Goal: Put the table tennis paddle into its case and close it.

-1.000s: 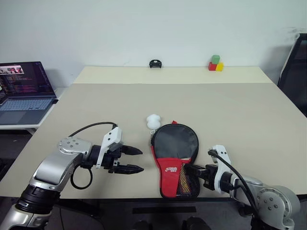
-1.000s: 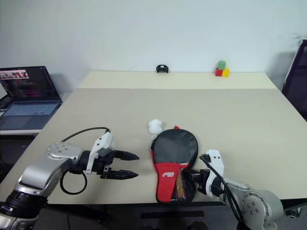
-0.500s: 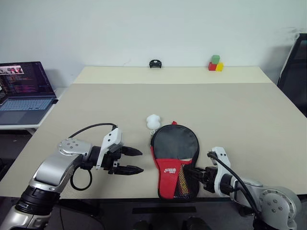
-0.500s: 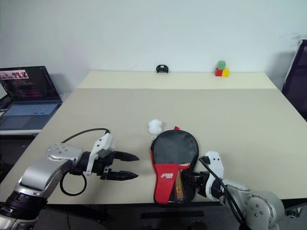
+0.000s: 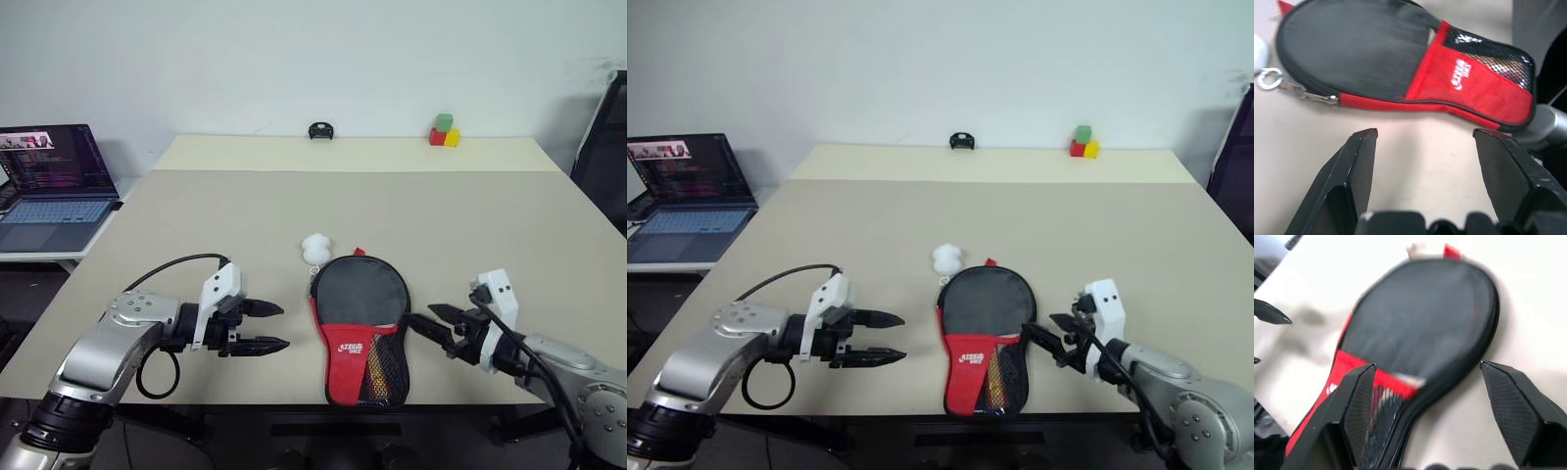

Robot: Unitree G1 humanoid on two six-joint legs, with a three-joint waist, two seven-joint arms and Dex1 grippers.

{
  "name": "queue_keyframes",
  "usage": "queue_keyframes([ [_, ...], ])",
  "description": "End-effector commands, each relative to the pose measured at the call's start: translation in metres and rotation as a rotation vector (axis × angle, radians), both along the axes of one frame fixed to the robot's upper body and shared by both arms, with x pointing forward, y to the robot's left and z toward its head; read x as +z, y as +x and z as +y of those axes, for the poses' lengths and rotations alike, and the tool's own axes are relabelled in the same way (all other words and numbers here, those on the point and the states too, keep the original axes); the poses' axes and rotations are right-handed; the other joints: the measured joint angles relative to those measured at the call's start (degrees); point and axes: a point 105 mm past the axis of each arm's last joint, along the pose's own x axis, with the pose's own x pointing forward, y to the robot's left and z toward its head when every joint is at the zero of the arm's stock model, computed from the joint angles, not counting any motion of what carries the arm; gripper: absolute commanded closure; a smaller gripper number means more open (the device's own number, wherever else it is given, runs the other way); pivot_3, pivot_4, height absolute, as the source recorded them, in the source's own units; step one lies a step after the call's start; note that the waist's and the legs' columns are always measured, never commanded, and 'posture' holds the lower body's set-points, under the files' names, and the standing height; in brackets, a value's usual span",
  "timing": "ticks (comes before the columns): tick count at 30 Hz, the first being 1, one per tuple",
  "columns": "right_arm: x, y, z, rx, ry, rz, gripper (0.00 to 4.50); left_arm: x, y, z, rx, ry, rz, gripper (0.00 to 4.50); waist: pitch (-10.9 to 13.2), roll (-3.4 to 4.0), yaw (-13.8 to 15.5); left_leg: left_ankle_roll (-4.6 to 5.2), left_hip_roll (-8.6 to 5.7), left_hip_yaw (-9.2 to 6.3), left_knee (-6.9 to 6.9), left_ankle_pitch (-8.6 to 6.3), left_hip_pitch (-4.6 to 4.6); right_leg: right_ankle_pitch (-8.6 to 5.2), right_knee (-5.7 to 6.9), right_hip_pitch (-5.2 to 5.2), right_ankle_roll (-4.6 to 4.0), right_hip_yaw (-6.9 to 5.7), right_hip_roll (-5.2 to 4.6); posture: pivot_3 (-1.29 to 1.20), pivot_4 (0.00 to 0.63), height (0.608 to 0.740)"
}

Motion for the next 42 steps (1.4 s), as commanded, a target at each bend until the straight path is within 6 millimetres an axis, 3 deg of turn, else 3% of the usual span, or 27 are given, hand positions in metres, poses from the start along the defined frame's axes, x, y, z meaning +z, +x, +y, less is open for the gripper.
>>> queue_keyframes([
  [1, 0.018, 0.011, 0.017, 0.118, -0.04, -0.117, 0.04, 0.013, 0.004, 0.004, 0.054, -0.01, -0.083, 1.09, 0.0, 0.0, 0.02, 0.0, 0.0, -0.01, 0.0, 0.0, 0.01, 0.0, 0.0, 0.01, 0.0, -0.01, 0.0, 0.0, 0.15, 0.74],
  [8, 0.021, 0.032, 0.056, 0.304, -0.055, -0.183, 0.04, 0.02, 0.03, 0.024, 0.315, -0.071, -0.149, 1.09, 0.02, -0.03, 0.22, 0.0, -0.01, -0.09, 0.0, 0.0, -0.01, 0.01, -0.08, 0.05, -0.01, -0.08, -0.01, 0.0, 0.15, 0.74],
  [14, -0.001, 0.041, 0.077, 0.418, -0.149, -0.203, 0.04, 0.011, 0.038, 0.041, 0.482, -0.078, -0.158, 1.09, 0.02, -0.03, 0.27, 0.0, -0.03, -0.1, 0.01, 0.0, -0.01, 0.01, -0.12, 0.04, -0.01, -0.07, -0.03, 0.0, 0.15, 0.74],
  [20, -0.046, 0.05, 0.073, 0.438, -0.248, -0.165, 0.04, 0.015, 0.051, 0.041, 0.557, -0.098, -0.194, 1.09, 0.02, -0.04, 0.4, -0.01, -0.03, -0.11, 0.02, 0.0, 0.0, 0.01, -0.1, 0.05, -0.02, -0.08, -0.04, 0.0, 0.15, 0.74],
  [24, -0.062, 0.058, 0.069, 0.402, -0.273, -0.143, 0.04, 0.022, 0.056, 0.042, 0.586, -0.123, -0.197, 1.09, 0.0, -0.06, 0.35, -0.02, -0.04, -0.1, 0.03, 0.0, 0.02, 0.01, -0.08, 0.05, -0.02, -0.06, -0.04, 0.0, 0.15, 0.74],
  [29, -0.073, 0.063, 0.066, 0.385, -0.302, -0.131, 0.04, 0.03, 0.063, 0.03, 0.557, -0.148, -0.189, 1.09, -0.01, -0.08, 0.29, -0.02, -0.04, -0.12, 0.03, 0.0, 0.12, 0.03, -0.05, 0.12, -0.04, -0.08, -0.03, 0.0, 0.15, 0.74],
  [34, -0.079, 0.059, 0.071, 0.401, -0.306, -0.121, 0.04, 0.032, 0.09, 0.008, 0.535, -0.17, -0.135, 1.09, -0.1, -0.22, 0.52, -0.03, -0.05, -0.22, 0.06, 0.0, 0.43, 0.04, -0.09, 0.5, -0.05, -0.2, -0.02, 0.0, 0.15, 0.74],
  [39, -0.079, 0.056, 0.077, 0.407, -0.271, -0.111, 0.0, 0.034, 0.128, -0.005, 0.588, -0.169, -0.134, 0.01, -0.13, -0.27, 0.43, -0.03, -0.08, -0.22, 0.06, 0.0, 0.48, 0.04, -0.06, 0.52, -0.04, -0.18, 0.0, 0.0, 0.15, 0.74],
  [42, -0.079, 0.055, 0.079, 0.402, -0.264, -0.109, 0.0, 0.029, 0.142, -0.021, 0.568, -0.153, -0.11, 0.01, -0.14, -0.28, 0.26, -0.03, -0.09, -0.21, 0.06, 0.0, 0.46, 0.04, -0.06, 0.5, -0.04, -0.16, 0.0, 0.0, 0.15, 0.74],
])
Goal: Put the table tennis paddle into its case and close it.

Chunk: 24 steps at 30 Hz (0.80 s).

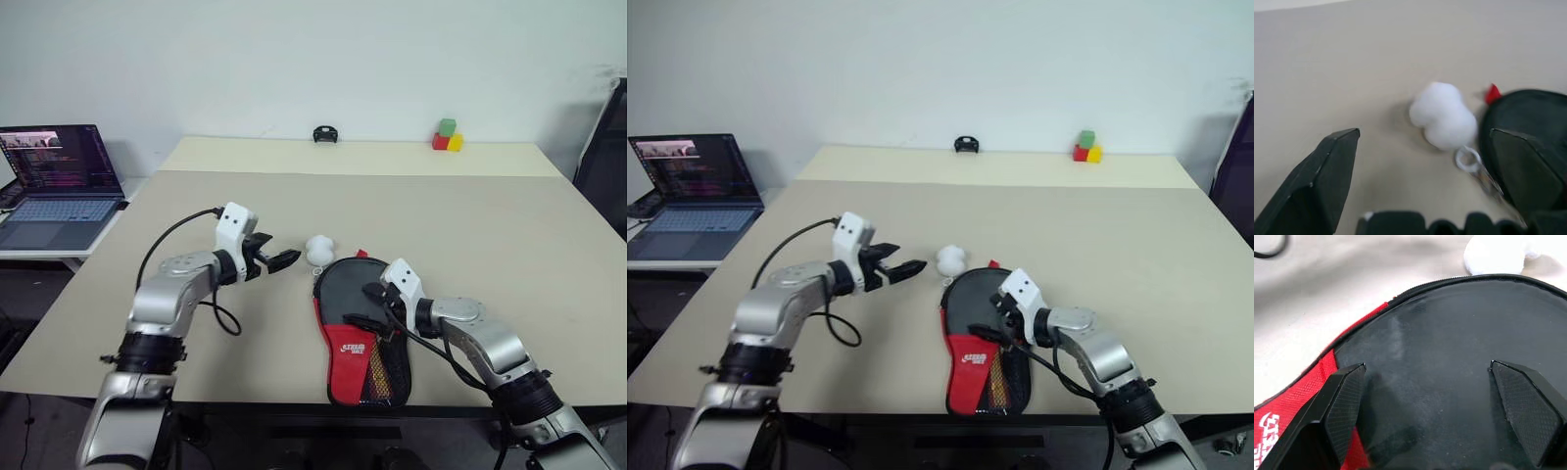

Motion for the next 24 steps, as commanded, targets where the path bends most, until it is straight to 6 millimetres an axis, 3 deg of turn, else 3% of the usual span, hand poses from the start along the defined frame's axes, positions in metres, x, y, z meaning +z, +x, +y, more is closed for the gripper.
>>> queue_keyframes([
  [1, -0.015, -0.007, 0.0, -0.004, -0.017, 0.066, 0.0, 0.005, 0.015, -0.014, -0.023, 0.023, -0.021, 0.01, -0.01, -0.01, -0.09, 0.0, 0.0, 0.01, 0.0, 0.0, 0.0, 0.0, 0.0, 0.0, 0.0, 0.01, 0.0, 0.0, 0.15, 0.74],
  [5, -0.017, -0.011, 0.004, 0.0, -0.008, 0.075, 0.0, -0.004, 0.028, -0.036, -0.083, 0.029, 0.035, 0.01, -0.01, -0.01, -0.07, 0.0, -0.01, 0.02, 0.0, 0.0, -0.02, 0.0, -0.03, -0.03, 0.0, -0.01, 0.0, 0.0, 0.15, 0.74],
  [11, -0.017, -0.013, 0.009, 0.0, 0.005, 0.076, 0.0, -0.019, 0.042, -0.044, -0.07, 0.086, 0.096, 0.01, 0.0, -0.03, -0.23, 0.0, -0.02, 0.04, 0.0, 0.0, -0.03, -0.01, -0.02, -0.05, 0.01, -0.1, 0.02, 0.0, 0.15, 0.74],
  [24, -0.015, -0.012, 0.013, -0.029, 0.022, 0.066, 0.0, -0.04, 0.041, -0.069, -0.108, 0.101, 0.176, 0.01, -0.01, -0.06, -0.06, 0.01, -0.04, 0.03, 0.01, 0.0, -0.06, -0.01, -0.01, -0.04, 0.02, -0.19, 0.02, 0.0, 0.15, 0.74],
])
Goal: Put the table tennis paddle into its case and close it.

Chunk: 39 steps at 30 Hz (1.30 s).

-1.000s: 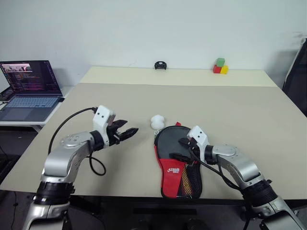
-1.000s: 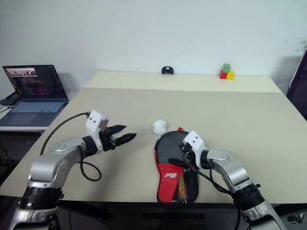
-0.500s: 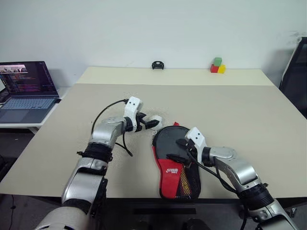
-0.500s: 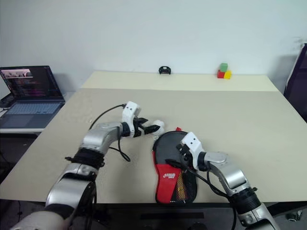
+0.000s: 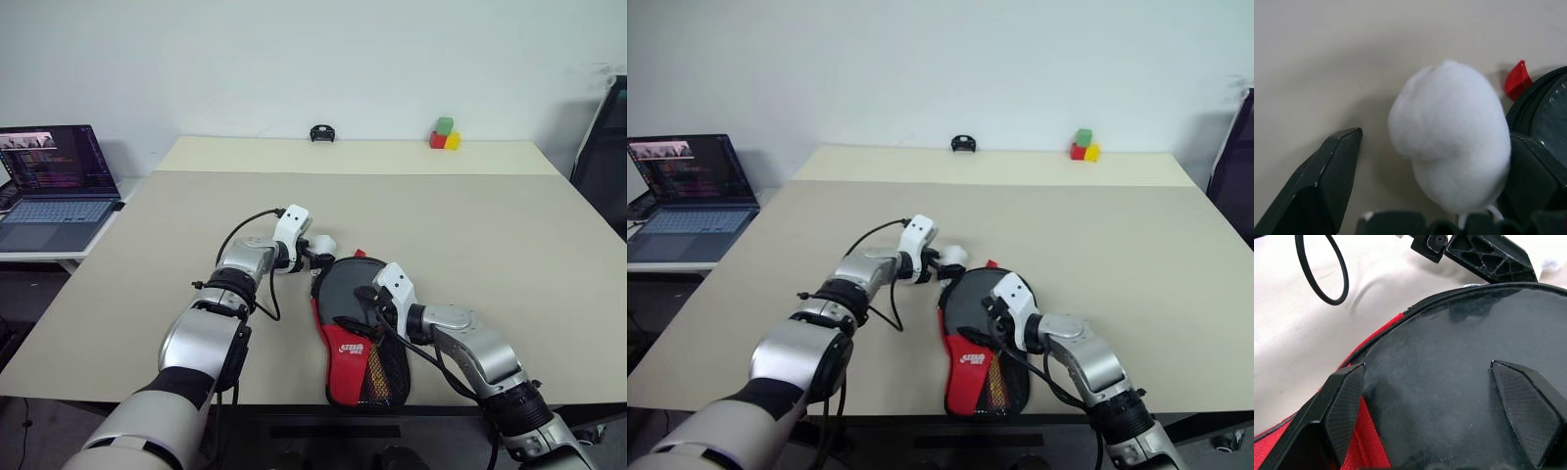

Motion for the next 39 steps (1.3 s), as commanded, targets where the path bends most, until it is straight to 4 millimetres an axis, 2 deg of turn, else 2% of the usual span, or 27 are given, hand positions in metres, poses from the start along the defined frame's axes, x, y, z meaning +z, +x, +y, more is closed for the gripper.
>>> queue_keyframes([
  [1, -0.014, -0.005, 0.0, -0.01, -0.017, 0.06, 0.0, 0.001, -0.001, -0.013, -0.027, -0.016, 0.002, 0.01, -0.01, -0.02, 0.06, 0.0, 0.0, 0.0, 0.0, 0.0, 0.0, 0.0, 0.0, 0.0, 0.0, 0.0, 0.0, 0.0, 0.15, 0.74],
  [3, -0.014, -0.005, 0.0, -0.013, -0.016, 0.06, 0.0, -0.002, -0.002, -0.015, -0.035, -0.016, 0.005, 0.18, -0.02, -0.03, 0.07, 0.0, 0.0, -0.01, 0.0, 0.0, 0.0, 0.0, 0.01, 0.01, 0.0, -0.01, 0.0, 0.0, 0.15, 0.74],
  [6, -0.014, -0.005, 0.0, -0.019, -0.015, 0.057, 0.0, -0.003, -0.003, -0.019, -0.041, -0.03, 0.014, 0.88, -0.03, -0.04, 0.09, 0.0, -0.01, -0.01, 0.0, 0.0, 0.0, 0.0, 0.0, 0.01, 0.0, -0.02, 0.0, 0.0, 0.15, 0.74],
  [12, -0.011, -0.003, -0.001, -0.043, -0.007, 0.047, 0.0, -0.004, -0.005, -0.024, -0.05, -0.059, 0.025, 3.08, -0.03, -0.04, 0.09, 0.0, -0.01, -0.01, 0.0, 0.0, 0.0, 0.0, 0.01, 0.01, 0.0, -0.03, 0.0, 0.0, 0.15, 0.74],
  [14, -0.009, -0.001, -0.002, -0.055, -0.008, 0.04, 0.0, -0.005, -0.005, -0.025, -0.052, -0.069, 0.027, 3.73, -0.03, -0.04, 0.09, 0.0, -0.01, -0.01, 0.0, 0.0, 0.0, 0.0, 0.02, 0.01, 0.0, -0.03, -0.01, 0.0, 0.15, 0.74],
  [16, -0.009, 0.002, -0.006, -0.072, -0.022, 0.035, 0.0, -0.005, -0.005, -0.024, -0.048, -0.073, 0.026, 4.18, -0.04, -0.05, 0.09, 0.0, -0.01, -0.01, 0.0, 0.0, 0.01, 0.0, 0.02, 0.01, 0.0, -0.03, 0.0, 0.0, 0.15, 0.74],
  [22, -0.032, 0.011, -0.029, -0.146, -0.156, 0.099, 0.0, 0.001, -0.002, -0.014, -0.034, -0.07, -0.002, 4.26, -0.04, -0.05, 0.11, 0.0, -0.02, -0.02, 0.01, 0.0, 0.01, 0.01, 0.03, 0.02, 0.01, -0.05, -0.01, 0.0, 0.15, 0.74],
  [29, -0.048, 0.012, -0.039, -0.172, -0.258, 0.133, 0.0, 0.018, 0.005, -0.009, -0.029, -0.024, -0.071, 4.26, -0.07, -0.1, 0.08, 0.0, -0.01, -0.02, 0.01, 0.0, 0.03, 0.01, 0.04, 0.02, 0.01, -0.04, 0.0, 0.0, 0.15, 0.74],
  [34, -0.052, 0.005, -0.036, -0.151, -0.266, 0.157, 0.0, 0.021, 0.008, -0.016, -0.041, 0.038, -0.113, 4.26, -0.17, -0.23, 0.16, 0.0, -0.02, -0.02, 0.02, 0.0, 0.04, 0.01, 0.04, 0.05, 0.02, -0.06, -0.01, 0.0, 0.15, 0.74],
  [39, -0.056, -0.001, -0.036, -0.149, -0.272, 0.182, 0.0, 0.029, 0.012, -0.032, -0.038, 0.067, -0.169, 4.26, -0.24, -0.33, 0.32, 0.0, -0.03, -0.05, 0.02, 0.0, 0.03, 0.01, 0.01, 0.06, 0.02, -0.08, -0.02, 0.0, 0.15, 0.74],
])
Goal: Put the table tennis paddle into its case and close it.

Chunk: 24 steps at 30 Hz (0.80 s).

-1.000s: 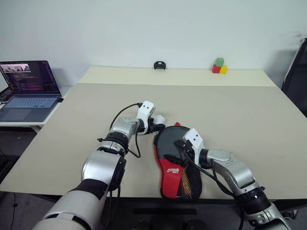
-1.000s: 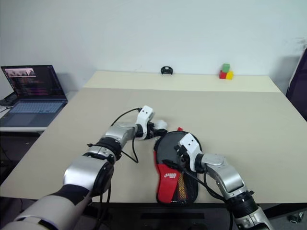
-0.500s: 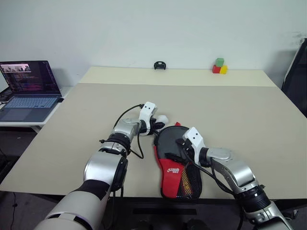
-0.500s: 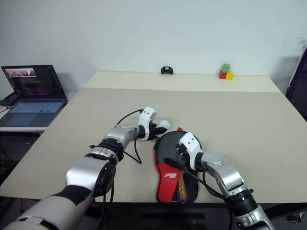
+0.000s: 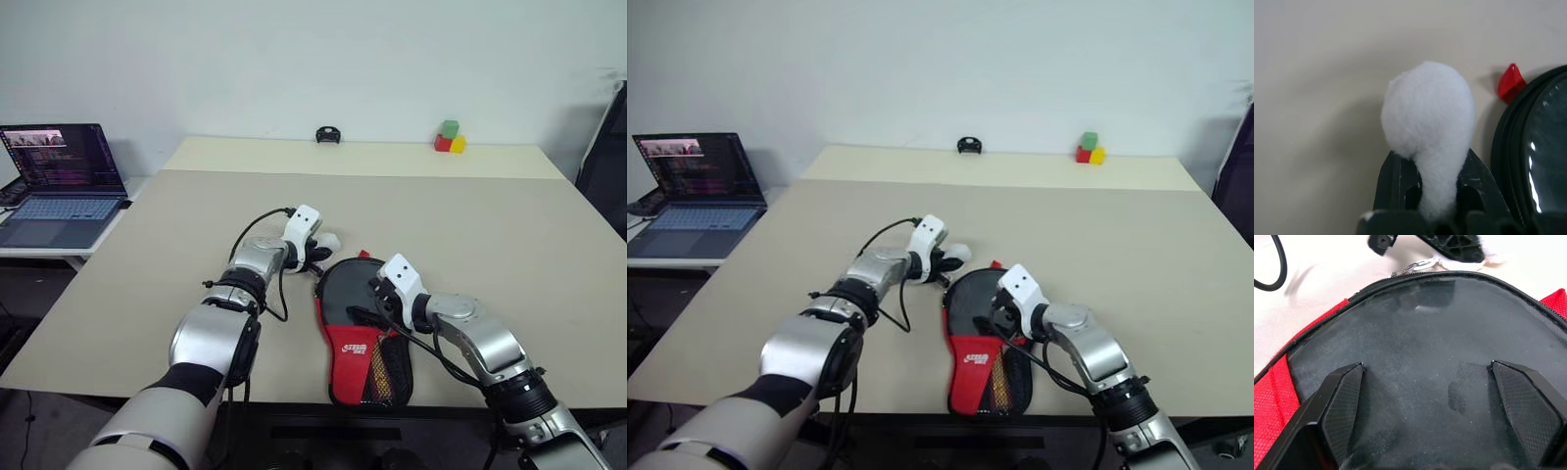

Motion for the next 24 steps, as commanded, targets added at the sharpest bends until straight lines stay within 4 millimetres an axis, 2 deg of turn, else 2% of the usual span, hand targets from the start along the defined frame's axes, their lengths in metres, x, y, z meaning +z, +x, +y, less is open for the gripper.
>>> queue_keyframes([
  [1, -0.052, -0.019, -0.014, -0.045, -0.107, 0.2, 0.0, 0.028, 0.009, -0.015, -0.012, 0.014, -0.108, 4.26, -0.01, -0.02, -0.01, 0.0, 0.0, 0.0, 0.0, 0.0, 0.0, 0.0, 0.0, 0.0, 0.0, 0.0, 0.0, 0.0, 0.15, 0.74],
  [8, -0.059, -0.024, -0.021, -0.092, -0.107, 0.226, 0.0, 0.042, 0.013, -0.04, -0.023, 0.091, -0.215, 4.26, -0.09, -0.06, 0.02, 0.0, -0.01, 0.0, 0.0, 0.0, 0.0, 0.0, -0.01, 0.02, 0.01, -0.01, 0.0, 0.0, 0.15, 0.74],
  [16, -0.063, -0.041, -0.017, -0.125, -0.093, 0.254, 0.0, 0.055, 0.018, -0.053, 0.006, 0.181, -0.337, 4.26, -0.31, -0.14, 0.16, 0.0, -0.02, -0.02, -0.01, 0.0, 0.0, -0.01, -0.02, 0.03, 0.03, -0.03, -0.01, 0.0, 0.15, 0.74],
  [22, -0.065, -0.053, -0.009, -0.144, -0.076, 0.273, 0.0, 0.075, 0.012, -0.093, -0.048, 0.216, -0.454, 4.26, -0.33, -0.18, 0.4, 0.0, -0.04, -0.03, -0.02, 0.0, -0.01, -0.03, -0.04, 0.05, 0.06, -0.07, -0.01, 0.0, 0.15, 0.74],
  [24, -0.065, -0.056, -0.007, -0.148, -0.072, 0.276, 0.0, 0.079, 0.01, -0.099, -0.055, 0.219, -0.473, 4.26, -0.34, -0.17, 0.41, 0.0, -0.04, -0.03, -0.02, 0.0, -0.01, -0.04, -0.04, 0.05, 0.07, -0.05, -0.01, 0.0, 0.15, 0.74],
])
